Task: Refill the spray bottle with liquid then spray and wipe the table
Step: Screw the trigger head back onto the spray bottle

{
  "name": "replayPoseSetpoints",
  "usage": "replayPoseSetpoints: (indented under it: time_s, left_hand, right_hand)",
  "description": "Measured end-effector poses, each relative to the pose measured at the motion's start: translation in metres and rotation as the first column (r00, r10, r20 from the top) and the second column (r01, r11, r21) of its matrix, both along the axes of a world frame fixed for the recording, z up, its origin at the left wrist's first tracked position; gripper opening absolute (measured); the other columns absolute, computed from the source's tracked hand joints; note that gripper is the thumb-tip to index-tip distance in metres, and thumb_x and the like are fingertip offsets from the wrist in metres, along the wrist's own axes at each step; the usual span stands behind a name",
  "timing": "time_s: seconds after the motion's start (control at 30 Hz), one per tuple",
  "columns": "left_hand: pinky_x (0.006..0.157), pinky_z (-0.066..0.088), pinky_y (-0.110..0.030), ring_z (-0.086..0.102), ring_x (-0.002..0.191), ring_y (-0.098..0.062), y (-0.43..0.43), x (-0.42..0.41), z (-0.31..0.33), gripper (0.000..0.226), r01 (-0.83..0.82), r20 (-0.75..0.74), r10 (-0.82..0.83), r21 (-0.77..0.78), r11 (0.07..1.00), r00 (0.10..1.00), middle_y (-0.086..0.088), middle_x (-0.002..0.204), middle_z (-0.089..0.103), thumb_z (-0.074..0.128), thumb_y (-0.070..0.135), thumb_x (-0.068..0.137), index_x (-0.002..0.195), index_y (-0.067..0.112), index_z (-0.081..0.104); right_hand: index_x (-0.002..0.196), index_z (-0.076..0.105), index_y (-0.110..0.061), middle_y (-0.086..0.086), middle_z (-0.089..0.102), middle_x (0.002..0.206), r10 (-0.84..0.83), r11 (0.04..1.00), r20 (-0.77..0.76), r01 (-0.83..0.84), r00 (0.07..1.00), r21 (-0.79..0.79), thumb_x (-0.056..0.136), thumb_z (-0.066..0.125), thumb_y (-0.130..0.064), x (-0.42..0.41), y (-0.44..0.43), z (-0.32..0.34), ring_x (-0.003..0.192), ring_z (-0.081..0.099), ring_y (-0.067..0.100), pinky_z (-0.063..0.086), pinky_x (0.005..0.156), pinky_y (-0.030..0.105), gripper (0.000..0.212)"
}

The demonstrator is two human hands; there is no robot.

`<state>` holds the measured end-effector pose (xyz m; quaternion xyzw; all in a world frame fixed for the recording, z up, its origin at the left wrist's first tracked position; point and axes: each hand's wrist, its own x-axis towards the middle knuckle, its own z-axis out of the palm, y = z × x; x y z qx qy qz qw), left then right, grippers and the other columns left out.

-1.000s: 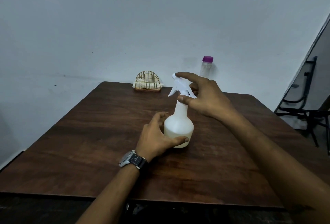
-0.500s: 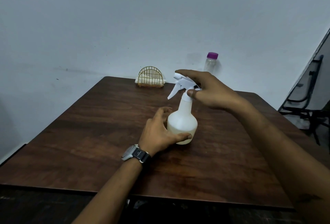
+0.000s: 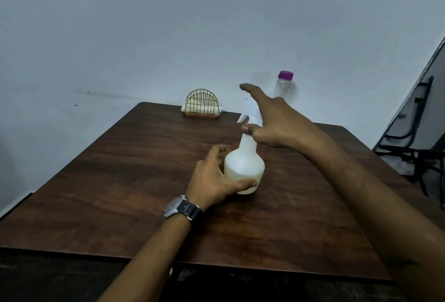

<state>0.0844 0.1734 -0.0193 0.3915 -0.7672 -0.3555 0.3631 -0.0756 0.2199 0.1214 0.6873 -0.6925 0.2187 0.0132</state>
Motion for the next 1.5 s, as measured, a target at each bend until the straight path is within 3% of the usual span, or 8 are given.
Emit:
replayPoseSetpoints:
  time_s: [0.27,0.5,0.73,0.83,0.93,1.1,1.33,1.5]
  left_hand:
    - [0.091,0.048,-0.027,0.061,0.122,-0.011,0.003,-0.001,0.003,0.100,-0.005,0.002,0.005,0.010,1.000,1.000,0.012,0.137,0.067,0.098,0.054,0.056,0.140,0.030,0.049]
    - [0.090,0.049,-0.027,0.062,0.121,-0.011,0.003,-0.001,0.003,0.101,-0.007,-0.003,0.007,0.019,1.000,1.000,0.010,0.136,0.067,0.098,0.055,0.056,0.140,0.029,0.049]
    - [0.094,0.056,-0.033,0.064,0.116,-0.010,0.009,-0.003,0.004,0.097,-0.023,0.005,0.023,-0.002,1.000,1.000,0.015,0.125,0.068,0.097,0.057,0.053,0.134,0.035,0.048]
    - [0.093,0.055,-0.032,0.064,0.118,-0.010,0.009,-0.002,0.004,0.097,-0.019,-0.005,0.019,0.009,1.000,1.000,0.017,0.124,0.068,0.098,0.055,0.055,0.135,0.034,0.047]
    - [0.090,0.052,-0.029,0.063,0.116,-0.010,0.009,-0.003,0.003,0.098,-0.019,-0.002,0.019,-0.010,1.000,1.000,0.015,0.128,0.071,0.098,0.054,0.056,0.137,0.032,0.048]
    - [0.090,0.053,-0.030,0.064,0.113,-0.009,0.008,-0.003,0.002,0.098,-0.025,-0.010,0.025,-0.012,1.000,1.000,0.015,0.126,0.072,0.098,0.054,0.055,0.136,0.031,0.048]
    - [0.092,0.059,-0.037,0.067,0.113,-0.010,0.009,-0.004,0.002,0.099,-0.039,-0.002,0.039,-0.008,0.999,0.999,0.013,0.126,0.072,0.097,0.061,0.050,0.133,0.036,0.049]
    - [0.092,0.059,-0.038,0.067,0.113,-0.011,0.011,-0.005,0.003,0.101,-0.048,0.001,0.048,-0.004,0.999,0.999,0.013,0.126,0.071,0.096,0.062,0.049,0.133,0.036,0.048]
  right_hand:
    - [0.160,0.022,-0.036,-0.002,0.070,0.107,0.091,0.987,0.150,-0.109,0.985,0.121,0.087,0.069,-0.012,-0.007,-0.002,0.010,0.098,0.065,0.019,0.056,0.095,0.040,0.091]
    - [0.161,0.013,-0.033,-0.001,0.062,0.088,-0.068,0.998,0.095,0.069,0.993,-0.009,0.083,0.082,-0.037,0.002,0.003,0.002,0.082,0.060,0.019,0.052,0.073,0.035,0.104]
    - [0.159,0.013,-0.031,-0.002,0.061,0.082,-0.108,0.964,0.222,0.157,0.969,-0.216,0.069,0.085,-0.066,0.010,0.011,-0.040,0.086,0.063,0.018,0.047,0.074,0.033,0.120]
    - [0.160,-0.002,-0.040,-0.005,0.072,0.099,-0.065,0.962,0.394,0.162,0.917,-0.218,0.072,0.088,-0.055,0.007,0.013,-0.055,0.096,0.066,0.012,0.054,0.088,0.036,0.127]
    - [0.160,0.003,-0.046,-0.016,0.073,0.105,0.000,0.951,0.585,0.182,0.811,-0.251,0.083,0.086,-0.031,0.001,0.016,-0.061,0.108,0.070,0.009,0.056,0.102,0.043,0.114]
    - [0.162,0.004,-0.039,-0.014,0.077,0.098,0.008,0.970,0.600,0.139,0.800,-0.199,0.087,0.080,-0.012,0.001,0.012,-0.054,0.098,0.074,0.009,0.055,0.102,0.042,0.110]
    - [0.138,0.029,-0.040,-0.007,0.075,0.085,-0.100,0.903,0.658,0.345,0.746,-0.255,0.056,0.097,-0.050,0.004,0.015,-0.057,0.083,0.074,0.009,0.063,0.078,0.044,0.107]
    - [0.151,0.022,-0.030,-0.010,0.069,0.094,-0.073,0.918,0.604,0.290,0.793,-0.270,0.062,0.097,-0.046,0.005,0.013,-0.062,0.088,0.070,0.007,0.056,0.083,0.031,0.117]
